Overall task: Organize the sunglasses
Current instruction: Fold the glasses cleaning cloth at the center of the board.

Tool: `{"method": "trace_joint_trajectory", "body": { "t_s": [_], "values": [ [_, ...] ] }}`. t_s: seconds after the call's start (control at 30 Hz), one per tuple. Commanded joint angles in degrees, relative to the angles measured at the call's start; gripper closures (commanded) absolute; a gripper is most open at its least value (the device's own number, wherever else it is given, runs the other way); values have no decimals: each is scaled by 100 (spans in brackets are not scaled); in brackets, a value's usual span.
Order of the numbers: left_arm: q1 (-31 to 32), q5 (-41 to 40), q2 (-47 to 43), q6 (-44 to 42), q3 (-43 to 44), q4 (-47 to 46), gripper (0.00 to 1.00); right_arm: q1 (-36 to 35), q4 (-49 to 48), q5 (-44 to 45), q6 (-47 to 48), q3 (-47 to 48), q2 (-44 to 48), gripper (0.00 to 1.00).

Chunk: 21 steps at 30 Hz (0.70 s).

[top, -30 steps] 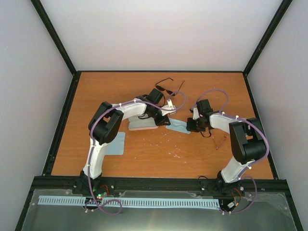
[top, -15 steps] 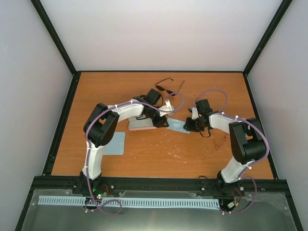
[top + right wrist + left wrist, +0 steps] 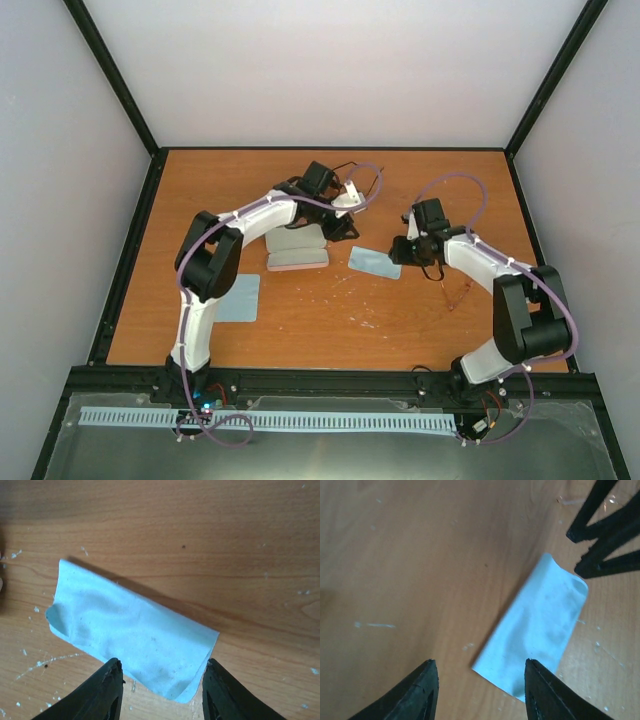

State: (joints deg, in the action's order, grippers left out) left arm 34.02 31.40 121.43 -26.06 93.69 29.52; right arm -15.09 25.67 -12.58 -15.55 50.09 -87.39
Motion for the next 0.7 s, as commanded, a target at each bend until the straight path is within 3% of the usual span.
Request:
{"method": "trace_joint_trajectory", "body": {
  "t_s": [0.0,0.17,0.5,0.67],
  "values": [
    [-90,149,347,52,544,213,53,15,71,321,-166,249,-286,57],
    [-45,-35,701,-117,1036,490,53,12,320,644,-269,533,-865,57],
    [-45,-34,785,-180,1055,477,54,8,343,718,-285,727,-1253,57],
    [-28,-32,858,-183,1099,515,53,14,345,598,-259,695,-1410,72]
  ]
}}
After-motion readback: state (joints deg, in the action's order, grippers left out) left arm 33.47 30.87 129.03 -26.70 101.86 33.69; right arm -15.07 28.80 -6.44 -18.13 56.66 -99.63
